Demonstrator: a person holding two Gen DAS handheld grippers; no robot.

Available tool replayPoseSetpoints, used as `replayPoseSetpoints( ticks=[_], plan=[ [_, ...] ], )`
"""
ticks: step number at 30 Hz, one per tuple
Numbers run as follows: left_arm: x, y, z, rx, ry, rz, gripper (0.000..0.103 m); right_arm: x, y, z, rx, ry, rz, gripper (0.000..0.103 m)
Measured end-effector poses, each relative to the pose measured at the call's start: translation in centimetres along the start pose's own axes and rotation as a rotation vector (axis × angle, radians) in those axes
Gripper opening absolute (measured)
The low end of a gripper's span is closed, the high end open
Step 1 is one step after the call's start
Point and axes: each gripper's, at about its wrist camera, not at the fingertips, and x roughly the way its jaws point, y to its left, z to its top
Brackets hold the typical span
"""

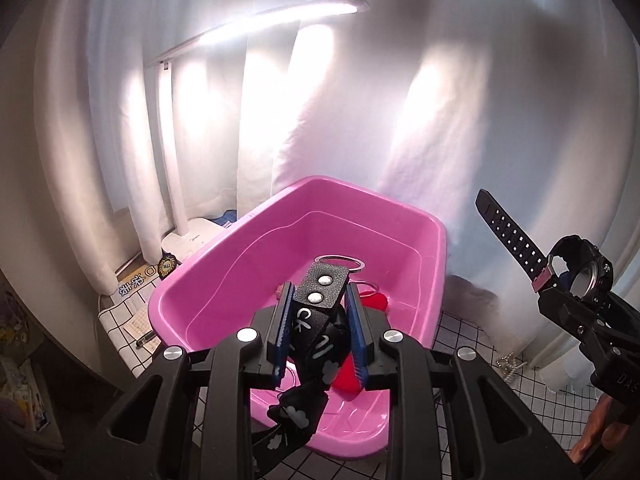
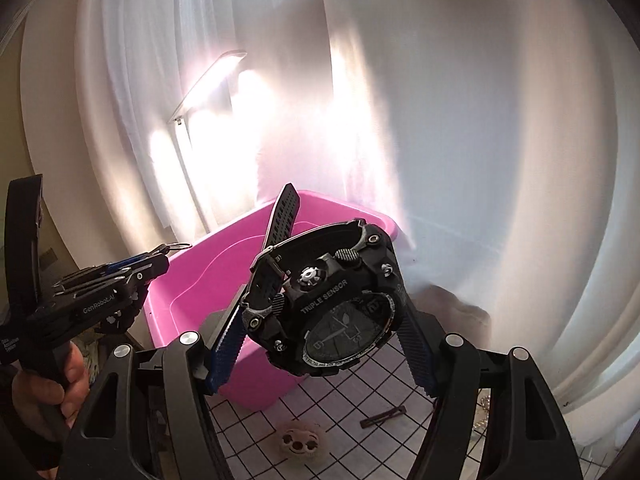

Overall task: Organize jewelry
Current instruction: 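Lift the lanyard and watch with both tools and carry them over the tub, then open both tools to drop the lanyard and watch into the tub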

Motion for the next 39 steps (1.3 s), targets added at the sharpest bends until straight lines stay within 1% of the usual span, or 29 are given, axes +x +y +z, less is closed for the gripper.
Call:
replayPoseSetpoints(
  ticks=[4,11,15,20,27,32,37,39],
  plan=[
    [2.5,2.2,0.6,0.005,0.045,0.004,0.025,4.4,2.0,2.0,-0.02,0.046,0.024,0.067],
    [6.9,3.9,0.9,-0.01,0.152,-0.027,0.025,12.2,3.9,3.4,-0.053,0.194,0.027,0.067],
    [9.0,4.3,1.0,-0.027,0.201,-0.031,0.025,14.9,4.6,3.7,-0.08,0.255,0.015,0.067],
    [11.1,4.7,1.0,-0.043,0.252,-0.013,0.025,18.6,4.6,3.8,-0.097,0.336,-0.012,0.067],
    [13.1,5.4,0.8,-0.073,0.322,-0.009,0.025,21.5,4.6,3.3,-0.092,0.416,-0.029,0.067],
    [13.8,5.5,0.6,-0.075,0.347,0.0,0.026,23.1,4.0,2.6,-0.083,0.47,-0.041,0.067],
    [15.0,5.5,0.4,-0.089,0.401,-0.005,0.026,23.8,3.9,2.7,-0.081,0.514,-0.052,0.067],
    [15.1,5.4,0.5,-0.088,0.404,-0.004,0.026,24.2,4.0,2.7,-0.082,0.538,-0.055,0.067]
  ],
)
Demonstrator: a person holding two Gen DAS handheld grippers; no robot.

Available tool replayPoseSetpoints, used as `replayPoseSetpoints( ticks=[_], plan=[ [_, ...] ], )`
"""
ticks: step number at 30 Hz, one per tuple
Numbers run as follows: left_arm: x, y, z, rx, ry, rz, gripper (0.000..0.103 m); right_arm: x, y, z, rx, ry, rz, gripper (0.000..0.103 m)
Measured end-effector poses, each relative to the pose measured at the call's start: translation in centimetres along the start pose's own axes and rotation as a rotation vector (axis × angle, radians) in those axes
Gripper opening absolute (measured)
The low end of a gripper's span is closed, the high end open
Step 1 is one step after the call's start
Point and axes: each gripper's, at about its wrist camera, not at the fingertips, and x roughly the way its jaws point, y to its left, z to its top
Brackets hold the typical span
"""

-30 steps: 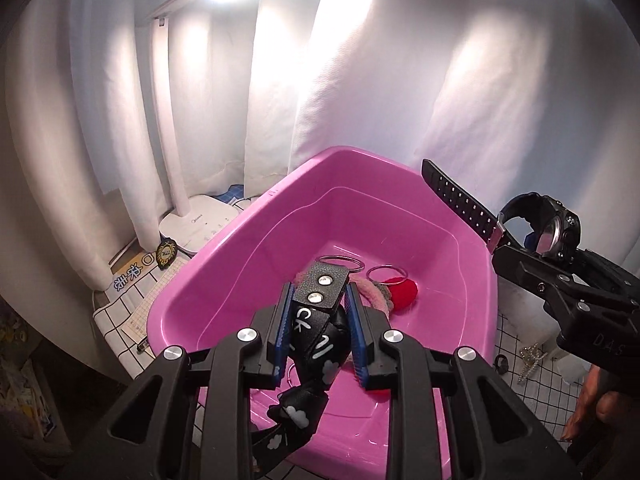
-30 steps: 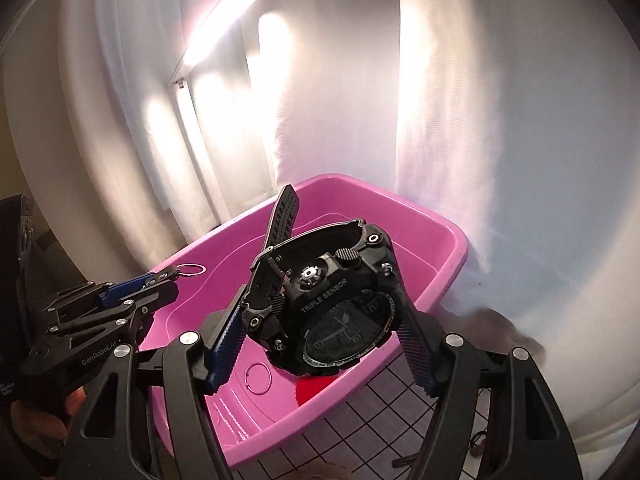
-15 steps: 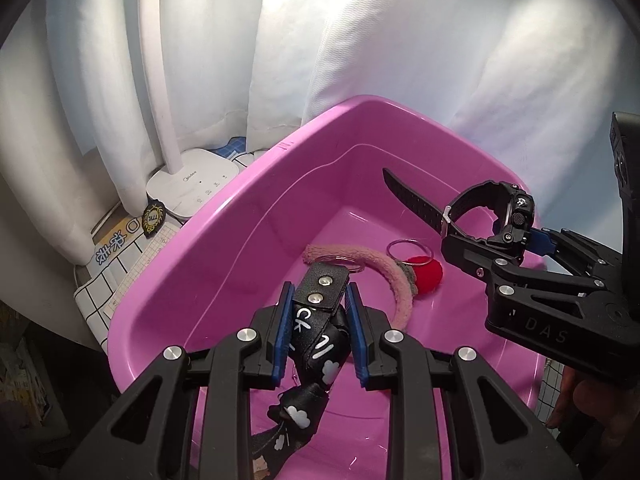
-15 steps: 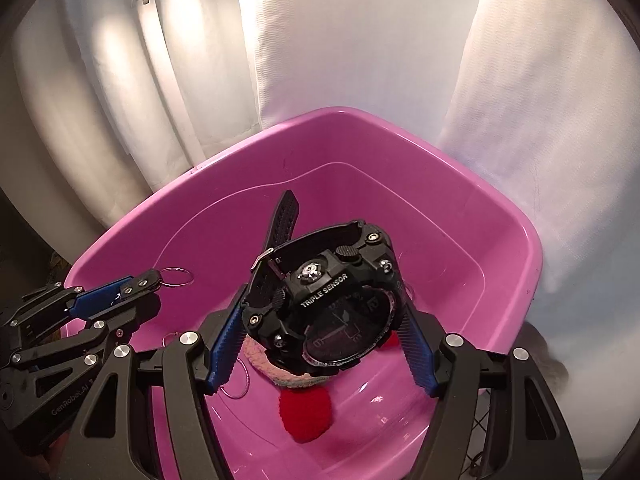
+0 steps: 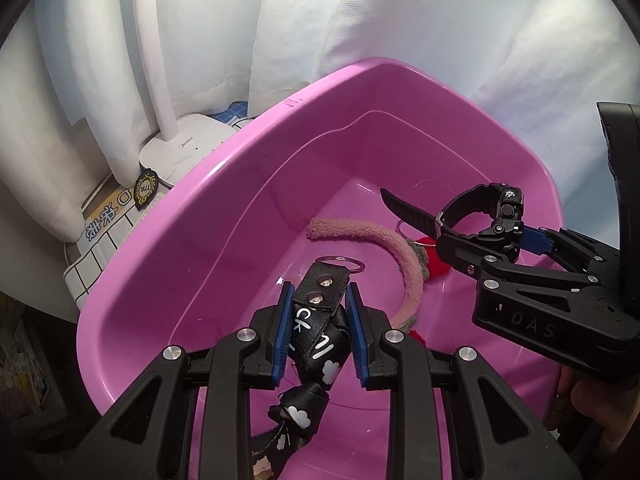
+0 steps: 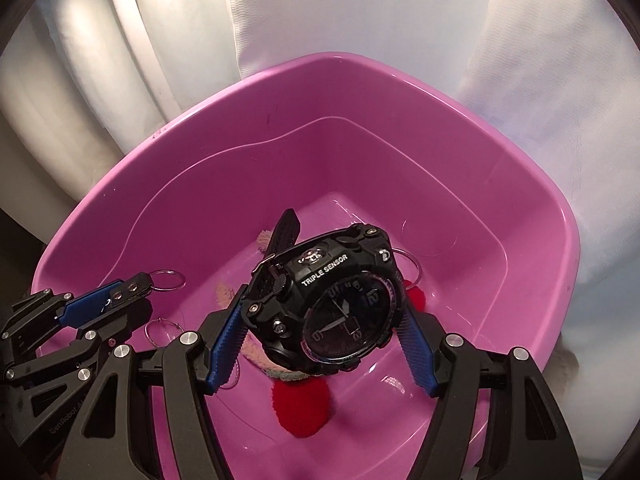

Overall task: Organize jewelry
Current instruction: 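Open both tools to drop the lanyard and watch into the tub, then move the left tool to the brown hair clip while the right tool approaches the pearl claw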

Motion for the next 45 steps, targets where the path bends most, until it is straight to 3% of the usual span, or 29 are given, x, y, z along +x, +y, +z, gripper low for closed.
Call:
replayPoseSetpoints(
  ticks=[3,5,7,9,32,45],
  plan=[
    [0.1,-0.1,0.1,0.0,0.015,0.006,0.03,0.8,0.2,0.4,0.003,0.027,0.006,0.067],
    [0.0,0.0,0.2,-0.004,0.016,0.007,0.042,1.1,0.2,0.6,0.009,0.037,0.012,0.067],
    [-0.5,0.1,0.2,-0.008,-0.001,0.018,0.065,1.4,0.2,1.0,0.006,0.049,0.003,0.067],
    [-0.9,0.2,0.1,-0.009,-0.025,0.025,0.071,1.5,0.2,1.0,0.005,0.053,0.003,0.067],
    [-2.1,0.5,-1.3,-0.006,-0.038,0.022,0.077,0.6,0.2,1.0,0.013,0.026,0.009,0.069],
    [-5.1,1.7,-1.7,-0.022,-0.118,0.026,0.093,-1.3,0.8,1.5,0.009,-0.012,0.006,0.075]
  ],
)
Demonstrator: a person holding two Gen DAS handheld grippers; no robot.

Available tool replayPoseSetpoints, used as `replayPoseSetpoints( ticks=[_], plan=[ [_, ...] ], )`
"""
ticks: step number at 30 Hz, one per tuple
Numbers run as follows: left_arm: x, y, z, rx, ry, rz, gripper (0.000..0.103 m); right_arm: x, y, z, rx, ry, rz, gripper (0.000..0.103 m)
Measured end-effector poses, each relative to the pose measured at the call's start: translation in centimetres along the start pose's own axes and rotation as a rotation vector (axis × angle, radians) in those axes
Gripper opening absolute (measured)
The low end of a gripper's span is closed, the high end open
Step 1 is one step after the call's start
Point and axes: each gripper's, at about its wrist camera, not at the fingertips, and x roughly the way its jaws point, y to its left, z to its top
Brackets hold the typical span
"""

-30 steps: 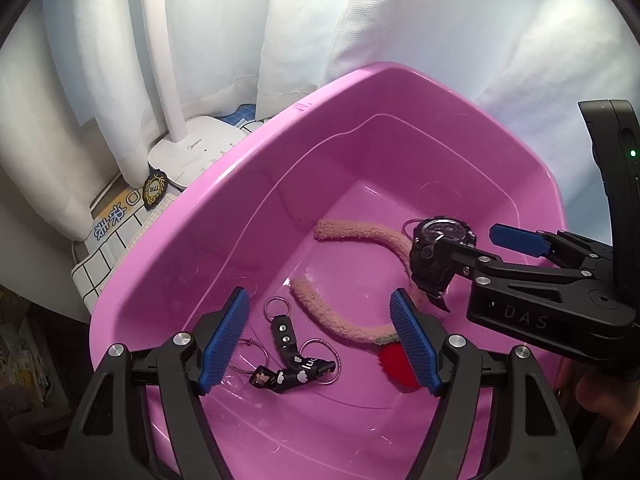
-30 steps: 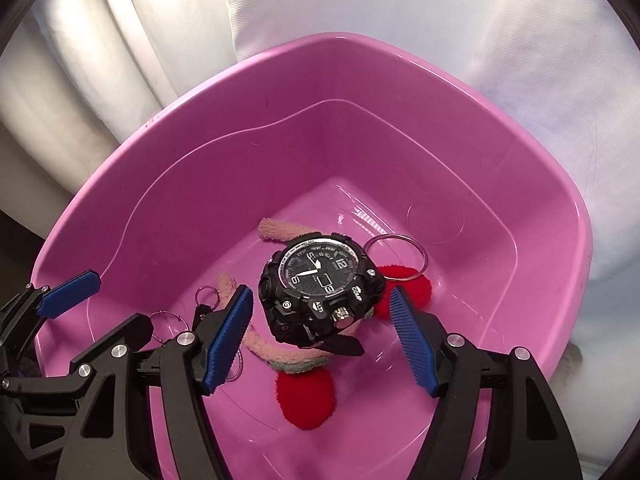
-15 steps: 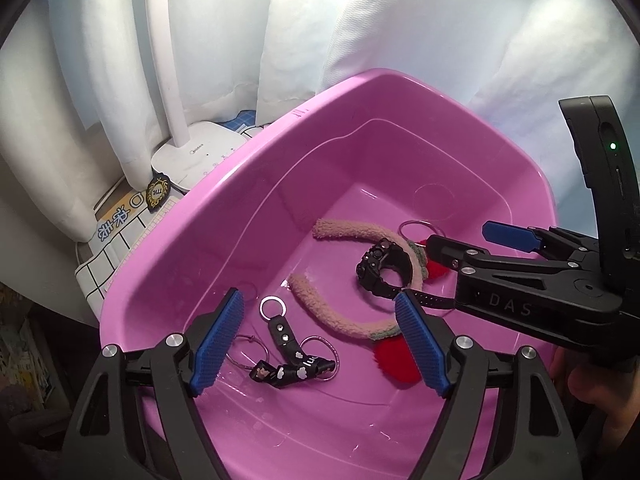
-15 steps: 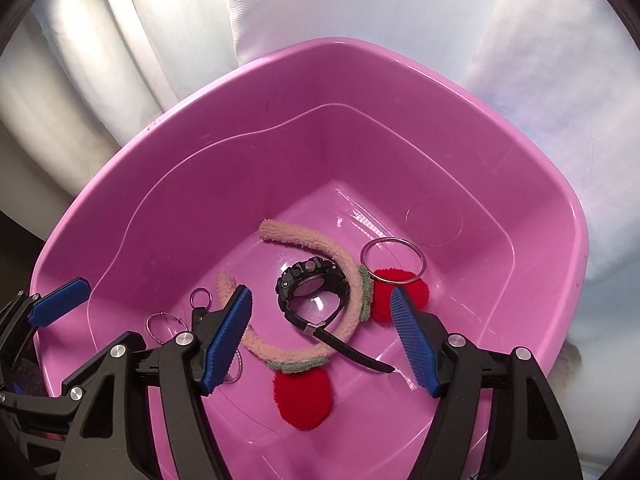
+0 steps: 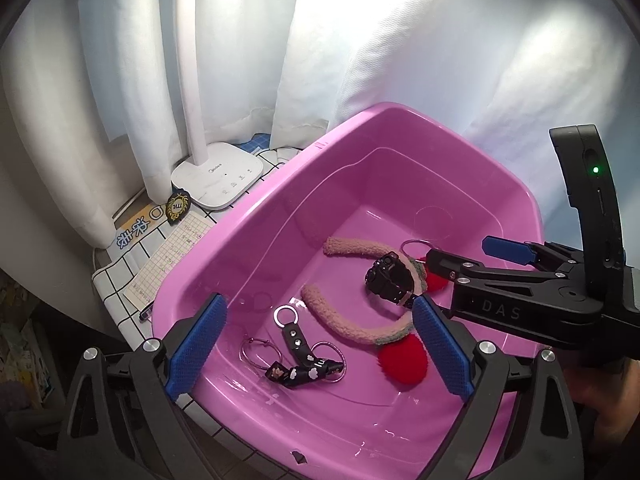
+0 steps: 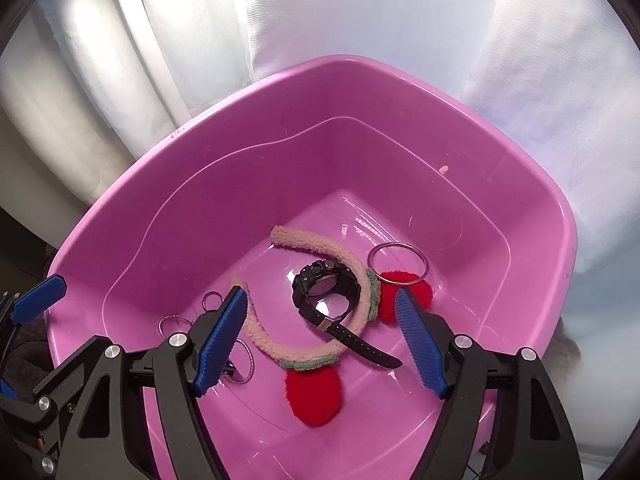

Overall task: Organize jewelry
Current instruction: 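Move the left tool to the brown hair clip while the right tool approaches the pearl claw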

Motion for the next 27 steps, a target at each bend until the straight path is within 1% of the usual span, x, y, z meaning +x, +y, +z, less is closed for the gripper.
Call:
replayPoseSetpoints(
  ticks=[3,7,11,17,21,24,27],
  plan=[
    [-0.6,0.2,-0.2,-0.005,-0.002,-0.011,0.094,-0.5,0.1,-0.1,-0.005,-0.006,-0.005,0.076],
    [-1.7,0.2,-0.6,-0.003,-0.025,-0.006,0.094,-1.5,0.3,-0.3,-0.014,-0.027,0.005,0.076],
    [-3.5,0.1,-1.1,0.002,-0.058,0.005,0.094,-3.4,0.3,-0.8,-0.036,-0.069,0.014,0.076],
    [-6.5,-0.5,-2.2,-0.023,-0.106,0.018,0.094,-6.9,-0.5,-2.4,-0.029,-0.137,0.043,0.076],
    [-8.8,-1.3,-3.6,-0.033,-0.135,0.031,0.094,-9.8,-1.6,-4.3,-0.031,-0.188,0.059,0.076],
    [-10.6,-1.8,-5.0,-0.047,-0.165,0.023,0.095,-12.0,-2.8,-6.3,-0.025,-0.227,0.07,0.076],
    [-12.2,-2.7,-6.4,-0.043,-0.195,0.039,0.095,-14.0,-4.0,-8.8,-0.017,-0.255,0.067,0.076]
  ],
)
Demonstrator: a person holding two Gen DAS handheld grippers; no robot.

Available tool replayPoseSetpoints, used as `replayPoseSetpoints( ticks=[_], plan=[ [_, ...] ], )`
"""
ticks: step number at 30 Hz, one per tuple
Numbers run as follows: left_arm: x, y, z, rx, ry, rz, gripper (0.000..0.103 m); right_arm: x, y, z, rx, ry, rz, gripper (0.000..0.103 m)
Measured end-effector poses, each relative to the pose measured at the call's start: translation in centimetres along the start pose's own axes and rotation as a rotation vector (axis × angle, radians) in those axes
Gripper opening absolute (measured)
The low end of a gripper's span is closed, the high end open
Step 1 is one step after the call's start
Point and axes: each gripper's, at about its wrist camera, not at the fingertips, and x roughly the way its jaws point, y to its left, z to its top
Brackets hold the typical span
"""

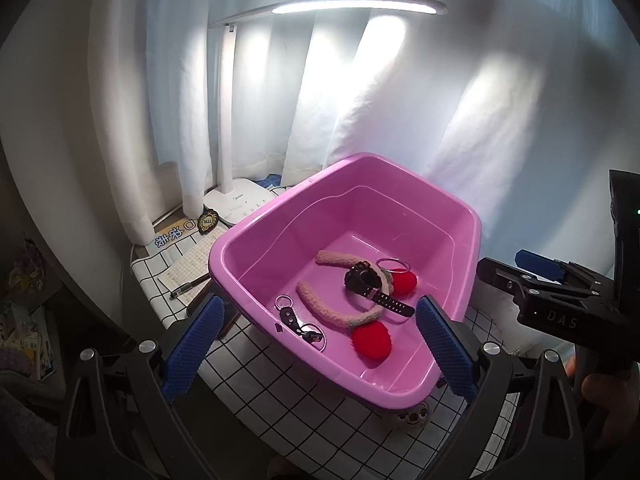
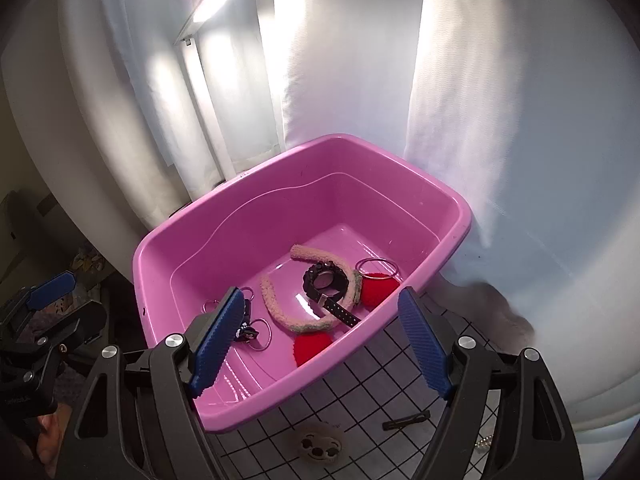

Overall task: Organize jewelry
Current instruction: 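Move the left tool to the brown hair clip while the right tool approaches the pearl claw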

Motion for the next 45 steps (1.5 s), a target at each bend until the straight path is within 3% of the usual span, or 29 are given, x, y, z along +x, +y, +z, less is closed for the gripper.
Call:
replayPoseSetpoints(
  ticks=[9,23,36,45],
  plan=[
    [-2.9,-3.7,-3.9,0.017,-0.002,-0.01,0.097,-7.1,-5.1,-8.2,0.103,-0.066,-0.051,0.08],
    [-3.8,-9.3,-11.9,0.018,0.062,-0.024,0.097,-12.2,-14.2,-24.3,0.326,0.032,-0.135,0.08],
    [-2.9,-13.6,-16.8,-0.022,0.104,-0.001,0.097,-12.9,-17.1,-28.5,0.329,0.064,-0.087,0.08],
    [-0.7,-16.3,-18.0,-0.002,0.1,0.016,0.097,-10.1,-18.3,-29.2,0.361,0.09,-0.059,0.08]
  ],
)
